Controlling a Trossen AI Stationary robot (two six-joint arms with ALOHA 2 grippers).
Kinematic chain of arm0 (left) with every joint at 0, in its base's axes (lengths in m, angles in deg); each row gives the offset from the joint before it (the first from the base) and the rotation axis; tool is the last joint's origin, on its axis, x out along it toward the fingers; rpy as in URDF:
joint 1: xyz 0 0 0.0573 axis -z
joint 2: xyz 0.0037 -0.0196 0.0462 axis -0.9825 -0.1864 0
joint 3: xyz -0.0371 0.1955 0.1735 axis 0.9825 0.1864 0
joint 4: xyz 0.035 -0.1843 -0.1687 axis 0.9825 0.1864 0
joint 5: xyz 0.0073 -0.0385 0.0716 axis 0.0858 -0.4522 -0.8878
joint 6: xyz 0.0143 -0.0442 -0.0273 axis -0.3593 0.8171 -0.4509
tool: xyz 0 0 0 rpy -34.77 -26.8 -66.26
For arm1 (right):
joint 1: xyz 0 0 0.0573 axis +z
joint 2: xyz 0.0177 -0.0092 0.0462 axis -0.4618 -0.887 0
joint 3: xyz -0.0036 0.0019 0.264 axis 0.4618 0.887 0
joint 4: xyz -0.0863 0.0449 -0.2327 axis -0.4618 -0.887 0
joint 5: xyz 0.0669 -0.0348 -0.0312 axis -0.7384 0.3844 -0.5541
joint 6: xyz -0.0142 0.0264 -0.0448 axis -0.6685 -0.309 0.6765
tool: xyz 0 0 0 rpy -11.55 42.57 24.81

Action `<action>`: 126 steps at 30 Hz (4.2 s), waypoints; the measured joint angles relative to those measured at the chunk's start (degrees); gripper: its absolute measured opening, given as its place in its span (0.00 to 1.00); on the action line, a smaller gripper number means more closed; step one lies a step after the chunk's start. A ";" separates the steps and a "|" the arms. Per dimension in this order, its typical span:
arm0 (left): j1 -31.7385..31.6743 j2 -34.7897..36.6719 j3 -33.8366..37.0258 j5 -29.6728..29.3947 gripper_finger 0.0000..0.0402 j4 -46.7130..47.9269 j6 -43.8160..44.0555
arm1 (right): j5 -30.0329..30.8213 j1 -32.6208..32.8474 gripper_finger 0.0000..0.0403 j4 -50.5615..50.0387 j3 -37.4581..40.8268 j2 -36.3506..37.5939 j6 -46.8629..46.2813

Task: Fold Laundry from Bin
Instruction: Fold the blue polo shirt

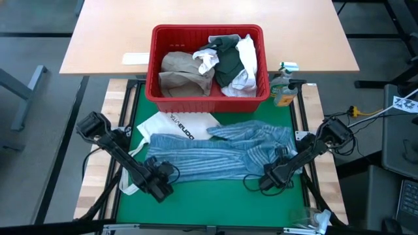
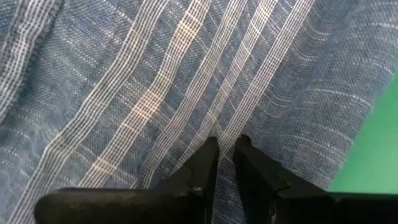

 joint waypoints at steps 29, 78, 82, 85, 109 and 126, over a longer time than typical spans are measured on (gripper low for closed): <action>-1.53 -0.16 -12.88 -2.74 0.14 11.40 -0.36 | -1.65 0.07 0.15 -7.10 -5.62 8.23 2.46; -34.77 8.30 -12.97 4.42 0.14 5.77 -48.82 | 4.63 -11.16 0.15 -12.78 -19.97 10.36 14.81; -38.05 11.84 -12.97 6.50 0.14 8.07 -54.55 | 10.98 -13.63 0.15 -10.92 -24.36 10.36 19.34; -40.47 14.13 -12.99 6.60 0.14 12.07 -56.64 | 16.44 -17.32 0.15 -6.08 -26.09 10.36 24.15; -44.44 17.06 -8.81 6.78 0.14 20.35 -61.51 | 9.37 -44.30 0.43 35.95 -26.69 2.90 40.43; -44.44 17.04 -0.03 9.36 0.14 11.67 -61.35 | 11.02 -46.56 0.49 41.25 -26.67 -11.26 39.96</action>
